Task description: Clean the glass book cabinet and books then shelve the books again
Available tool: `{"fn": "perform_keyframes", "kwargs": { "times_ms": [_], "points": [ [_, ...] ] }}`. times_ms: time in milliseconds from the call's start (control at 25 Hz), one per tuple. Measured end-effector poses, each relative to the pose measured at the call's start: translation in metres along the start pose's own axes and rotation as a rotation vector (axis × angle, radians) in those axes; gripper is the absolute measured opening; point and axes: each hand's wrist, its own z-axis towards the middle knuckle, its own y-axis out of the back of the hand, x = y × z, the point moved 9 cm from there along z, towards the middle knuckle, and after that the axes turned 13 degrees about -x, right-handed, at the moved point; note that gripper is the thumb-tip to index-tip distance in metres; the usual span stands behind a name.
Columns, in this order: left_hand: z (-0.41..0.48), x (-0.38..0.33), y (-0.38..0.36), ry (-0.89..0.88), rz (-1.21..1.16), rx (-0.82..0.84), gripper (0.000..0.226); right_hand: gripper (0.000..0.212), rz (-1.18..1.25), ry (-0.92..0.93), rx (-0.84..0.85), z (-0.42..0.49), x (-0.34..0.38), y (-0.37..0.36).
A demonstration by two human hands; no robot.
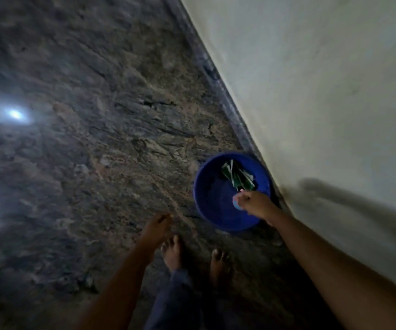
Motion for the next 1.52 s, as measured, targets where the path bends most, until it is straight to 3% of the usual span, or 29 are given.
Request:
{"fn": "perform_keyframes", "kwargs": {
  "times_ms": [240, 400, 480, 600, 800, 880, 960, 1040, 1120, 1200, 1240, 1320, 1440, 1520],
  "points": [
    [0.12, 0.058, -0.103, -0.026, 0.072, 0.016, 0.016, 0.027, -0.148, 0.114, -0.241, 0.17, -0.062, -0.046],
    [0.166, 0.058, -0.133, -0.098, 0.13, 0.016, 0.016, 0.042, -0.397, 0.116, -0.016, 0.248, -0.088, -0.112],
    [0.183, 0.057, -0.138, -0.11, 0.134, 0.004, 0.014, 0.048, -0.386, 0.036, -0.069, 0.279, -0.101, -0.126],
    [0.19, 0.054, -0.13, -0.101, 0.122, -0.008, 0.015, 0.047, -0.154, -0.011, -0.243, 0.284, -0.099, -0.119],
    [0.145, 0.021, -0.102, -0.073, 0.013, -0.023, 0.015, 0.028, 0.727, -0.217, -0.383, 0.181, -0.085, -0.07],
    [0.11, -0.003, -0.091, -0.121, -0.058, -0.019, 0.012, 0.03, 0.989, -0.328, -0.276, 0.134, -0.072, -0.05],
    [0.073, -0.028, -0.085, -0.198, -0.128, 0.046, 0.029, 0.037, 1.104, -0.405, -0.035, 0.093, -0.045, -0.036],
    [0.039, -0.057, -0.077, -0.434, 0.035, 0.071, 0.06, 0.046, 0.975, -0.336, 0.112, 0.057, -0.017, -0.01],
    [0.005, -0.084, -0.076, -0.729, 0.275, 0.067, 0.083, 0.039, 0.811, -0.19, 0.227, 0.023, 0.013, 0.016],
    [-0.019, -0.104, -0.079, -0.989, 0.405, 0.035, 0.079, 0.03, 0.718, -0.068, 0.36, -0.005, 0.045, 0.031],
    [-0.021, -0.109, -0.078, -1.038, 0.45, -0.021, 0.065, 0.03, 0.695, -0.031, 0.382, -0.011, 0.054, 0.036],
    [-0.01, -0.108, -0.07, -0.949, 0.552, -0.135, 0.033, 0.039, 0.571, 0.011, 0.31, 0.001, 0.05, 0.035],
    [0.012, -0.062, -0.055, -0.602, 0.585, -0.197, 0.026, 0.051, 0.338, -0.002, 0.03, 0.044, -0.014, 0.012],
    [0.015, -0.028, -0.05, -0.435, 0.5, -0.2, 0.027, 0.035, 0.372, -0.042, -0.167, 0.06, -0.071, -0.004]
  ]
}}
